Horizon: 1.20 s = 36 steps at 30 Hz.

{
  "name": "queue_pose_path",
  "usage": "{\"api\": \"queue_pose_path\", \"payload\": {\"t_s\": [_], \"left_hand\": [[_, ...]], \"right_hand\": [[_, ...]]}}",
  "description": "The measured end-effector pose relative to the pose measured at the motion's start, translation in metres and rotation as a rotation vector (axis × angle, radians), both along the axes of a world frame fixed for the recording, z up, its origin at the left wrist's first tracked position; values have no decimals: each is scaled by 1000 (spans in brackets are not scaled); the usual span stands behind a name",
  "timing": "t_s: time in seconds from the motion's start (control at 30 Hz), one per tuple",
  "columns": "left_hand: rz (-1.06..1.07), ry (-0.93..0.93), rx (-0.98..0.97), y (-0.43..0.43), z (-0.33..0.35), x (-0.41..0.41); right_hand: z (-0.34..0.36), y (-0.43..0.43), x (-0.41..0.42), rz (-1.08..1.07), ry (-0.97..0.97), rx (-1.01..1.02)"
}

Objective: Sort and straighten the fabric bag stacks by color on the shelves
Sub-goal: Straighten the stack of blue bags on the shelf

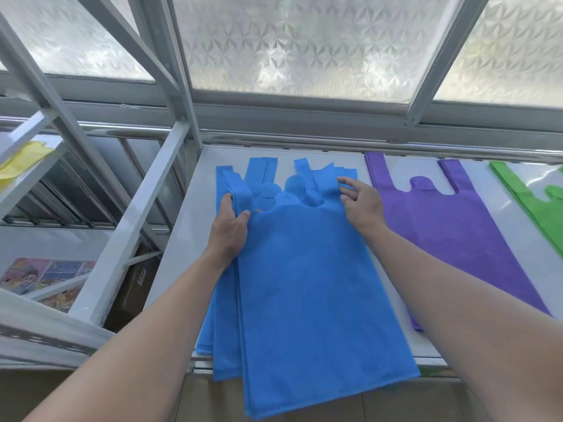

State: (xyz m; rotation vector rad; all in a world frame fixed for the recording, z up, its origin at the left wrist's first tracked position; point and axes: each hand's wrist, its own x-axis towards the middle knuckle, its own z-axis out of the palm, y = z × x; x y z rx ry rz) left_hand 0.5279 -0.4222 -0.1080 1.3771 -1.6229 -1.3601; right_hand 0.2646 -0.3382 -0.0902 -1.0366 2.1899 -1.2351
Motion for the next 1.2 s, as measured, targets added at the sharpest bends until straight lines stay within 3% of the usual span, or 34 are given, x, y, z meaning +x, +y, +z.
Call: {"api": "queue_pose_path", "payload": {"t_s": [0.27, 0.4, 0.47, 0.7, 0.8, 0.9, 1.0, 1.1, 1.2], "left_hand": [[-20, -13, 11, -4, -4, 1], [-23, -2, 22, -2, -1, 1], [-27, -9, 28, -4, -2, 2], [-25, -12, 40, -7, -6, 3], [-30, -4, 38, -5, -3, 2], [-24, -12, 43, -6, -4, 2], [-21, -27, 29, -6, -4, 3], [-15, -22, 32, -4, 0, 3], [-24, -32, 21, 0, 8, 3]], "right_hand": [[-2, -7, -6, -56, -324, -128], [-2, -10, -12, -50, -394, -80], [0, -11, -13, -47, -327, 8], [16, -22, -3, 58, 204, 398], [23, -28, 3, 71, 246, 499], [22, -29, 3, 49, 222, 471], [14, -22, 3, 66, 226, 305], [5, -14, -2, 43, 54, 125], [6, -9, -7, 61, -190, 90]]}}
